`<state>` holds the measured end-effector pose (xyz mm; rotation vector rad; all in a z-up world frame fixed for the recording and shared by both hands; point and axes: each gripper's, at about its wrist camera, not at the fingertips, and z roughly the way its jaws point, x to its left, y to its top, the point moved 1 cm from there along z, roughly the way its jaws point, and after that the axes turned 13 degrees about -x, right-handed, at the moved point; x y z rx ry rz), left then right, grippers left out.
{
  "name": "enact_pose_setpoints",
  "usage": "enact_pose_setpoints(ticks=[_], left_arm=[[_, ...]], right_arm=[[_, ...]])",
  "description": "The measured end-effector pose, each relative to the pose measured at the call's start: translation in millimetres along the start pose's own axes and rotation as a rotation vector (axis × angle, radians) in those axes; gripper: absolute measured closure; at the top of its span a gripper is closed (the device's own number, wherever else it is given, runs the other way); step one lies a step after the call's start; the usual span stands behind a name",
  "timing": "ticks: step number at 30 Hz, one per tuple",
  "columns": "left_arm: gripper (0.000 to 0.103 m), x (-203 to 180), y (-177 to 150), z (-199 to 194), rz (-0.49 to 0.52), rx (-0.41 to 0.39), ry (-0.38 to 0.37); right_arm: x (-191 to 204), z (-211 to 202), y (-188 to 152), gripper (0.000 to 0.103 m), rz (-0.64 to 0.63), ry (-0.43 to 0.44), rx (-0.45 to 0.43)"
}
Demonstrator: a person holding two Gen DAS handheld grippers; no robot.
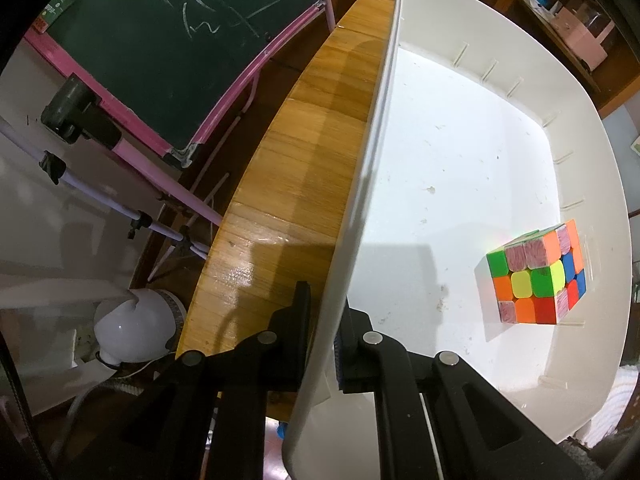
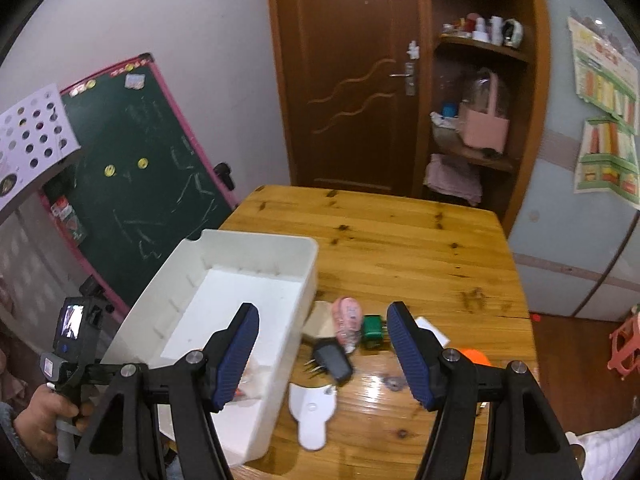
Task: Organize rigid objects
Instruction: 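Move the right gripper back to the orange round case and grasp it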
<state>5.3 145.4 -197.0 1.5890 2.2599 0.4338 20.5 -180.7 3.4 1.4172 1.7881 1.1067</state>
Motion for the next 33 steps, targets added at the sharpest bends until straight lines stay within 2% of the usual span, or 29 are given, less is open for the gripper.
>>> enact_pose_setpoints(ticks=[2,4,5,11,22,28,33], left_arm=[[0.094,0,0,0,0.000,0.000,0.000],[0.094,0,0,0,0.000,0.002,-0.001],[0.094,1,0,0,0.000,0.003,-0.001],[0.094,0,0,1,0.004,0.004,0.004],[0.094,-3,-2,-1,0.004,0.002,0.013],[0.093,-5,-2,-1,0.012,0.005,0.017],[0.093,-8,-3,-1,0.030,-0.003,0.022]], right_arm=[[-11,-6,2,0.033,0.013,-0.018,-0.010],[-23,-11,3,0.024,0.030,-0.044,-0.024],[-27,-12,3,0.023,0.036,-0.055,-0.030],[-64,-18,-7,0.023,0.049,-0.149,-0.026],[-129,-14,-38,0.023,0.118,-0.303,0.057],[-146,5,-59,0.023,0.143,-0.318,0.123],[-153,24,-85,0.023,0.166,-0.292,0.203]])
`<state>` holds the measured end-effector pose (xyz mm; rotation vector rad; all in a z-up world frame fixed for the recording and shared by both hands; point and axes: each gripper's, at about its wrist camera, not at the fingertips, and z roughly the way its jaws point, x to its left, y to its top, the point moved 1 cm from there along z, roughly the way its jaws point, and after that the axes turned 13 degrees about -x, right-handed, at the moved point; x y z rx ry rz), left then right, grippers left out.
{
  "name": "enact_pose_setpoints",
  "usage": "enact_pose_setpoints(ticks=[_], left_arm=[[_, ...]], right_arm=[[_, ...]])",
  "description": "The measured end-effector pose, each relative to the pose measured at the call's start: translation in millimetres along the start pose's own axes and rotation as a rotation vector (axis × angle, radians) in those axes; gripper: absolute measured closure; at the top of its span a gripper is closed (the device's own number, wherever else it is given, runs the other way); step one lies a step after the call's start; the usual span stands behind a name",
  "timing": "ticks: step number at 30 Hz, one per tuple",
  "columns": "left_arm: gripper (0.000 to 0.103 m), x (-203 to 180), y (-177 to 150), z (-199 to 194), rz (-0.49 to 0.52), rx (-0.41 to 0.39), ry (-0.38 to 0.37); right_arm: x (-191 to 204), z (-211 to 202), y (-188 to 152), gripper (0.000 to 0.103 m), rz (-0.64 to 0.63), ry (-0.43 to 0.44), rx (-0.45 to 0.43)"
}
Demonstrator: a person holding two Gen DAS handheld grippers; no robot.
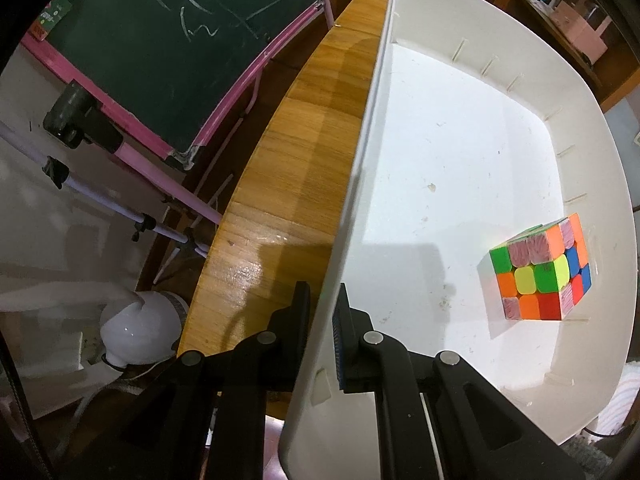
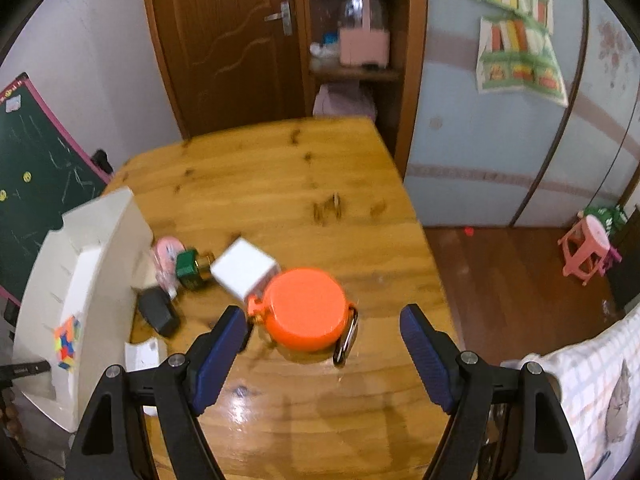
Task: Organize rigid objects
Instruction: 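Move the right gripper back to the orange round case and grasp it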
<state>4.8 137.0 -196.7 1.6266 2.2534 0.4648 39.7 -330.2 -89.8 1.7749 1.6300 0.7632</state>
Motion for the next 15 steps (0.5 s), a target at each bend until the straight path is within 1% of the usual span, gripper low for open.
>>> enact_pose_setpoints(ticks=[3,4,7,9,13,15], left_arm=[[0.093,-1,0,0,0.009,0.002,0.004],[0.093,-1,0,0,0.009,0.003,0.004],[0.093,-1,1,-1,0.010,0.005,0.007],[0.093,-2,2,-1,0.011,0.006,0.008],[0.093,-5,3,0,0.015,0.011,0.015],[0.092,-6,3,2,0.016,0.018,0.021]], right_arm=[[-3,15,-13,0.023,0.008,0.018,0.046],[-4,20,-17,0.023,0.011,0.037,0.060],[-2,29,-26,0.023,-0.006,0.072,0.083],[1,35,-32,0.023,-0.049,0.091,0.089],[9,51,-44,0.023,-0.157,0.091,0.083],[9,59,-48,0.023,-0.189,0.092,0.087]])
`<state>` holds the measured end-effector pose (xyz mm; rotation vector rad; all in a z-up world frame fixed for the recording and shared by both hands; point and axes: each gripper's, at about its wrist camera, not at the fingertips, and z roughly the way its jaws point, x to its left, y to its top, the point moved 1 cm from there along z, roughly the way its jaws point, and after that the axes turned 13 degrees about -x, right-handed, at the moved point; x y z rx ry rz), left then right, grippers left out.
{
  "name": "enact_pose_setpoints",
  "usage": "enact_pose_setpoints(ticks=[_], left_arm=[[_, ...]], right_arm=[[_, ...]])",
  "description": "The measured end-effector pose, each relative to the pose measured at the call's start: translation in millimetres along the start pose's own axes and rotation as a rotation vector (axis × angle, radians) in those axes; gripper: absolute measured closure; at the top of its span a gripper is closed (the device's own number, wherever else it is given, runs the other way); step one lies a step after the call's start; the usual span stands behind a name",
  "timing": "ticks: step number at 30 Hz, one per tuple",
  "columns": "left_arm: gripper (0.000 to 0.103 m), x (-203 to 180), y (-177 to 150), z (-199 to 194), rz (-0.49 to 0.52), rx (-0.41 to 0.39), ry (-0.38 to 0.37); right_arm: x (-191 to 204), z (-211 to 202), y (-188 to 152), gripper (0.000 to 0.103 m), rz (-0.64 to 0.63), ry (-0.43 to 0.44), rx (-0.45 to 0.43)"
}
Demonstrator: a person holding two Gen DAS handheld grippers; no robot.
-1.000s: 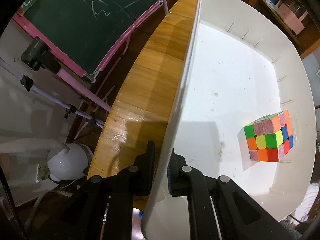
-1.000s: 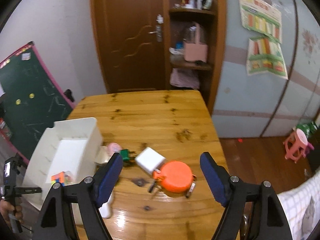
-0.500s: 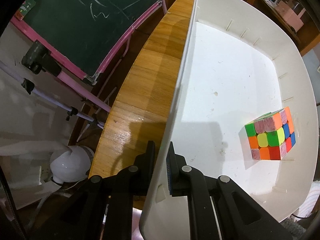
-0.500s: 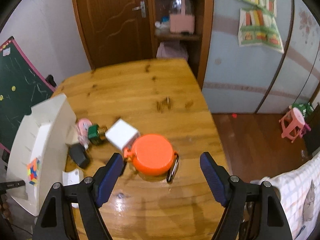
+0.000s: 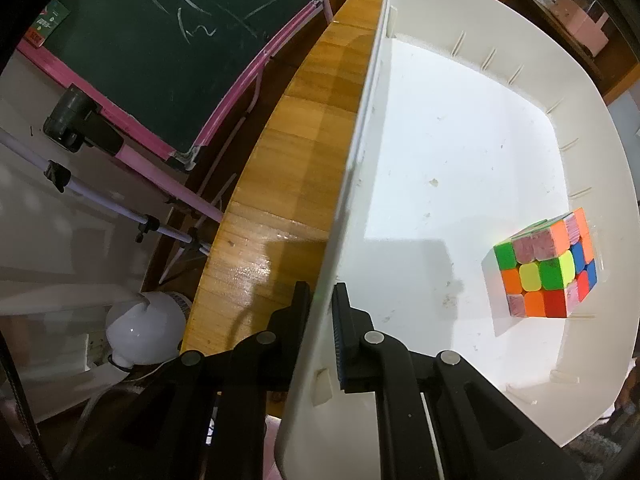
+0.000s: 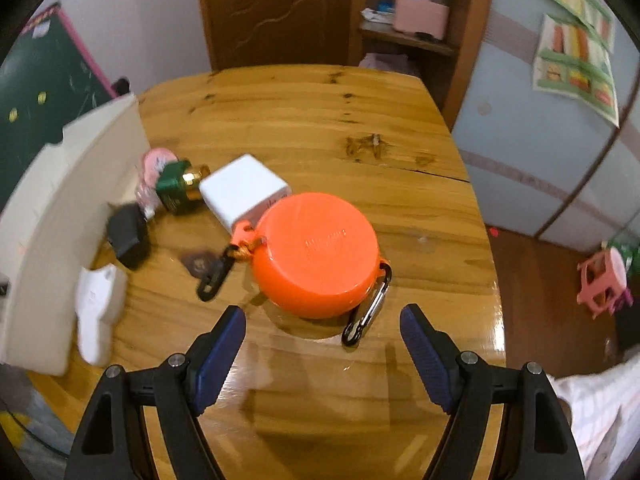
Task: Organize rigid objects
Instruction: 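Move the right gripper back to the orange round case and grasp it, then lift the orange case with the right gripper and carry it toward the tray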
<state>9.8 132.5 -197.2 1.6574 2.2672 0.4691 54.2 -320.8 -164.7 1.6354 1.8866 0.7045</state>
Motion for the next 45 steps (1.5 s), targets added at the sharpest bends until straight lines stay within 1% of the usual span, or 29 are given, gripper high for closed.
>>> enact_pose_setpoints(ticks=[4,9,13,16,18,19,20,21,25,26,31,34,39,40,41,42,43,44,45], left_arm=[[0.091,-2,0,2,-0.004,0.006,0.012],[0.088,-2,0,4,-0.013,0.011,0.032],[0.088,-3,0,7,-0.018,0.017,0.052],[0.087,-6,1,7,-0.016,0.022,0.068],[0.086,-7,2,6,-0.018,0.025,0.076],[0.086,-7,2,7,-0.020,0.026,0.081],[0.085,-6,2,6,-0.021,0.027,0.084],[0.085,-7,2,5,-0.023,0.027,0.088],[0.085,-10,2,4,-0.024,0.028,0.102],[0.085,-11,2,4,-0.022,0.028,0.103],[0.085,-15,1,3,-0.011,0.024,0.108],[0.085,-16,1,2,-0.012,0.024,0.107],[0.085,-16,0,0,-0.007,0.016,0.094],[0.085,-15,-1,-1,-0.011,0.015,0.084],[0.085,-13,-1,-1,-0.012,0.015,0.077],[0.085,-13,-2,-2,-0.012,0.013,0.071],[0.085,-13,-2,-2,-0.011,0.012,0.063],[0.085,-12,-2,-2,-0.011,0.011,0.056],[0.085,-12,-2,-2,-0.012,0.010,0.047]], right_arm=[[-4,13,2,0.023,-0.041,0.016,-0.006],[-7,29,8,0.020,-0.105,0.091,-0.012],[-6,39,11,0.019,-0.171,0.113,-0.035],[-9,43,13,0.017,-0.181,0.143,-0.047],[-10,49,13,0.016,-0.187,0.167,-0.035],[-11,53,13,0.015,-0.183,0.181,-0.024],[-14,55,13,0.014,-0.161,0.203,-0.024],[-14,56,14,0.013,-0.161,0.208,-0.033],[-12,60,15,0.013,-0.170,0.215,-0.048],[-12,61,15,0.015,-0.169,0.217,-0.052],[-12,57,15,0.016,-0.134,0.203,-0.055],[-12,43,14,0.017,-0.094,0.189,-0.072],[-7,5,17,0.020,-0.055,0.160,-0.144],[-5,-2,18,0.025,-0.052,0.156,-0.158],[-3,-9,18,0.052,-0.049,0.140,-0.178],[-4,-14,19,0.061,-0.044,0.140,-0.190],[-5,-16,21,0.069,-0.026,0.168,-0.183],[-4,-13,21,0.070,-0.013,0.177,-0.149],[-4,-9,22,0.070,-0.014,0.158,-0.140]])
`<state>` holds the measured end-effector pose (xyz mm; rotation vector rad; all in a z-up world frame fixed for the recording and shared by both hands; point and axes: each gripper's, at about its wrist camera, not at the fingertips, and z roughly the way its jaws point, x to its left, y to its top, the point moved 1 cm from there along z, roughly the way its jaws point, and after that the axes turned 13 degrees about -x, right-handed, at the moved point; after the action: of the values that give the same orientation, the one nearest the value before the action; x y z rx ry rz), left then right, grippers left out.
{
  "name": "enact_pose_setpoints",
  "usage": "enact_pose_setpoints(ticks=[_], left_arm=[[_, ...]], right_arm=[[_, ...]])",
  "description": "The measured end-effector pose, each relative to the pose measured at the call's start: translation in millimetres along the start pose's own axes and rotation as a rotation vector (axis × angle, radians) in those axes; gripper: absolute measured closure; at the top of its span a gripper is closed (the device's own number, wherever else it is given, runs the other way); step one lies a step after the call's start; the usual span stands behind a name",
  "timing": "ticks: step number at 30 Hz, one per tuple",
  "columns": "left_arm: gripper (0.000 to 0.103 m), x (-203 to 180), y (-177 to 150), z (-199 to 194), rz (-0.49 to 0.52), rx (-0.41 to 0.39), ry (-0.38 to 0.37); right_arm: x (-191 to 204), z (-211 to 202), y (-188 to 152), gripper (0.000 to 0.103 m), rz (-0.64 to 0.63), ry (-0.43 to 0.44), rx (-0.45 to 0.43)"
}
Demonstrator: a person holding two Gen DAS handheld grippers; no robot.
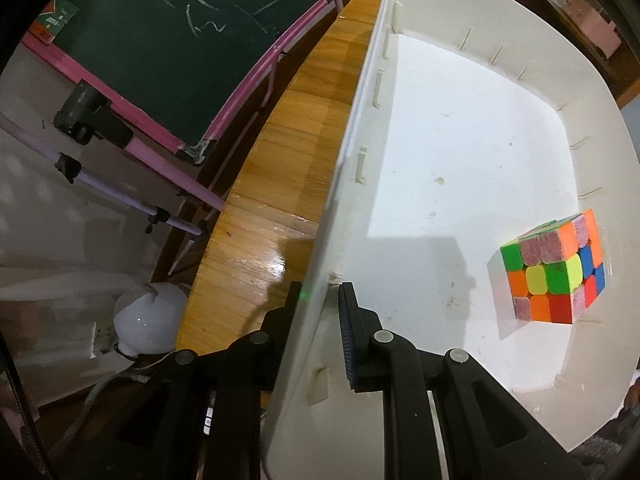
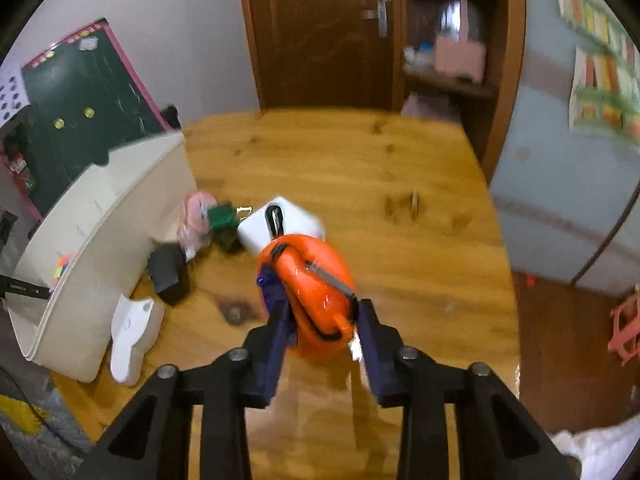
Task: Organize rigid objects
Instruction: 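Lift the orange case with the right gripper and carry it toward the tray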
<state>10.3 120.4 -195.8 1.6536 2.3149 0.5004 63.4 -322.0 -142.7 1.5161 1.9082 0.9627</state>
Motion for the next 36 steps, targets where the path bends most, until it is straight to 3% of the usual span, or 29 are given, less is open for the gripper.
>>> enact_pose_setpoints(ticks=[5,6,8,10,19,26,36], left_arm=[[0.085,2,1,0,0.000,-0.005,-0.025],[0.085,2,1,0,-0.001,-0.006,-0.028],[0.085,3,2,0,-0.002,-0.006,-0.032],[0.085,5,1,0,-0.001,-0.007,-0.034],[0.085,4,0,1,0.003,0.001,-0.018],[0.085,0,0,3,0.001,0.005,-0.005],[0.085,-1,2,4,-0.003,0.007,0.001]], right_arm=[[-2,2,0,0.066,0.027,-0.017,0.012],[-2,3,0,0.062,0.023,-0.015,0.015],[1,6,0,0.039,0.008,-0.014,0.016],[5,4,-6,0.034,-0.017,-0.027,0.007],[-11,26,-13,0.033,0.016,-0.005,0.029],[-15,38,-5,0.024,0.061,0.055,0.038],[7,64,-14,0.020,-0.099,-0.009,0.082]])
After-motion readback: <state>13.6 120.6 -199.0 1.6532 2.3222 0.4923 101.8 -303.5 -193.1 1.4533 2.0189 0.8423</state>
